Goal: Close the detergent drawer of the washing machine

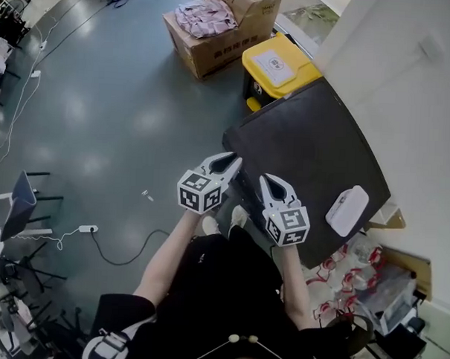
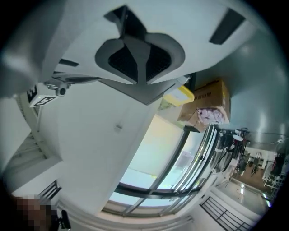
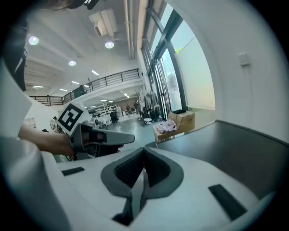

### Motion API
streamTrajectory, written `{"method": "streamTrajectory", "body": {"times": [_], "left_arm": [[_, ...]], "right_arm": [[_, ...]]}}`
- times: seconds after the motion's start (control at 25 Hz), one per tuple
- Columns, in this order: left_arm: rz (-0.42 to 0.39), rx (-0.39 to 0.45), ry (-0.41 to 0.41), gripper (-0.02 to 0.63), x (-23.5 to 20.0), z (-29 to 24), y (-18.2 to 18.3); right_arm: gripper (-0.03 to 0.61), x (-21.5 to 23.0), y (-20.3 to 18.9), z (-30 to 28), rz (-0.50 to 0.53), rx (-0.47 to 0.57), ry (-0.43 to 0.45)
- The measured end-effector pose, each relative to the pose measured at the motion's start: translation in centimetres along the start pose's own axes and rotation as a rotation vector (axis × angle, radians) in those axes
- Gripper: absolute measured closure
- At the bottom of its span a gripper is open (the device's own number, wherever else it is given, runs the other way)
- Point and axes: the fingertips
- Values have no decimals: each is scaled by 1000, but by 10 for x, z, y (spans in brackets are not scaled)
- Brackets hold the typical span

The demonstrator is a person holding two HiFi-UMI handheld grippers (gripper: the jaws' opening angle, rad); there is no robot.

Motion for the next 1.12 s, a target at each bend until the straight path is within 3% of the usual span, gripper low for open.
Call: {"method": "streamTrajectory", "body": {"times": [0.2,0.32,0.52,0.76,1.12], "left_arm": [[-196,135,-32,604,44,46,61],[-257,210,-42,607,66,72,86],[-285,314,18,607,83,118,110],[-368,309,152,607,80,150,115],[-344,357,219,607,69,171,121]], "right_arm": [[575,-19,68,29,46,170,78],[575,-33,99,45,73,261,115],[575,-54,128,64,56,350,179],[575,-76,144,64,91,370,237],[575,-95,158,58,138,375,269]]}}
Point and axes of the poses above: the fingertips, and each gripper's own axes: z backward along the fingers, x to its right, y out of its top, and after that the axes turned 7 degrees about -y, right-handed
